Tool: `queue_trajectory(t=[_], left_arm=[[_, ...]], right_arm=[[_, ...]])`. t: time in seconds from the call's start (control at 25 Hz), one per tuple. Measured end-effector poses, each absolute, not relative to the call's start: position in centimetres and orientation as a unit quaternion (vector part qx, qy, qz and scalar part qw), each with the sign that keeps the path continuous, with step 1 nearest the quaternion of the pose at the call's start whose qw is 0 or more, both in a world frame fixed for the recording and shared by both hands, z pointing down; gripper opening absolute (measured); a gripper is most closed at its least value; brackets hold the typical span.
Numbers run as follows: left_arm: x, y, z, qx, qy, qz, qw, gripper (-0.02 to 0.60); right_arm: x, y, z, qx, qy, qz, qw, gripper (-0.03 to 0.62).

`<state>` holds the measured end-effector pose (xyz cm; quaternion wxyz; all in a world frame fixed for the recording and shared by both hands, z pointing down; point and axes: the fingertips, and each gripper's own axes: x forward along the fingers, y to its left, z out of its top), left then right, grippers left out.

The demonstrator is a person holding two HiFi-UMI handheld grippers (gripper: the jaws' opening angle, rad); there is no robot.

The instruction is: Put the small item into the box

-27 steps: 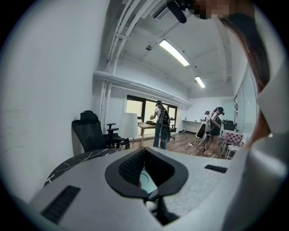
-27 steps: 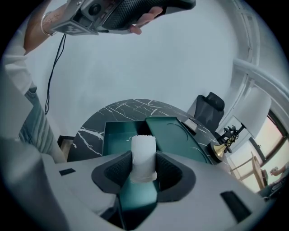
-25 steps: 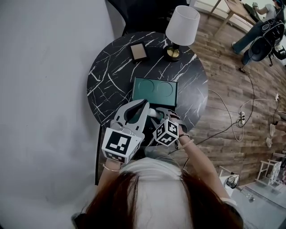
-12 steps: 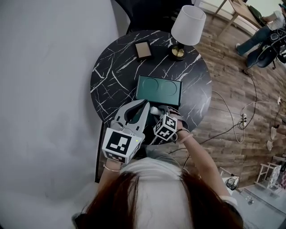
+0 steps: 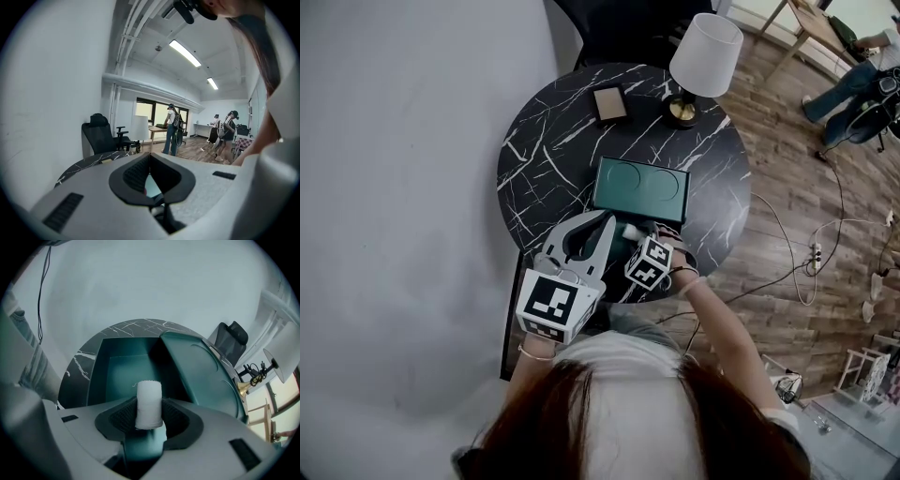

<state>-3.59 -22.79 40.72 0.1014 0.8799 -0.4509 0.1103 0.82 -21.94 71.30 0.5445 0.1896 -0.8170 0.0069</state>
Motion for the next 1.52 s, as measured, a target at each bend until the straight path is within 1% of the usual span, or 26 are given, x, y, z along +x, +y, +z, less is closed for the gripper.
queue_trajectory(t=[0.2, 0.36, 0.48, 1.2, 1.52], left_arm=[[-3.7, -22.5, 40.7, 0.879, -0.451, 0.112, 0.101, 0.009], [-3.7, -22.4, 40.6, 0.88, -0.45, 0.112, 0.1, 0.009], [-3.7, -22.2, 40.5, 0.881, -0.449, 0.111, 0.101, 0.009], [-3.3, -20.0, 39.5, 0.895, -0.427, 0.102, 0.083, 0.009], [-3.4, -18.5, 38.9, 0.9, -0.418, 0.096, 0.074, 0.009]], right_arm=[[0.7, -22.0, 71.4, 0.195, -0.817, 0.015, 0.542, 0.184], [0.7, -21.9, 71.4, 0.192, -0.817, 0.025, 0.543, 0.207], [0.7, -21.9, 70.9, 0.201, -0.82, 0.029, 0.535, 0.212], [1.1, -20.5, 66.5, 0.274, -0.83, 0.056, 0.483, 0.21], [1.6, -19.9, 63.5, 0.333, -0.833, 0.071, 0.435, 0.141]])
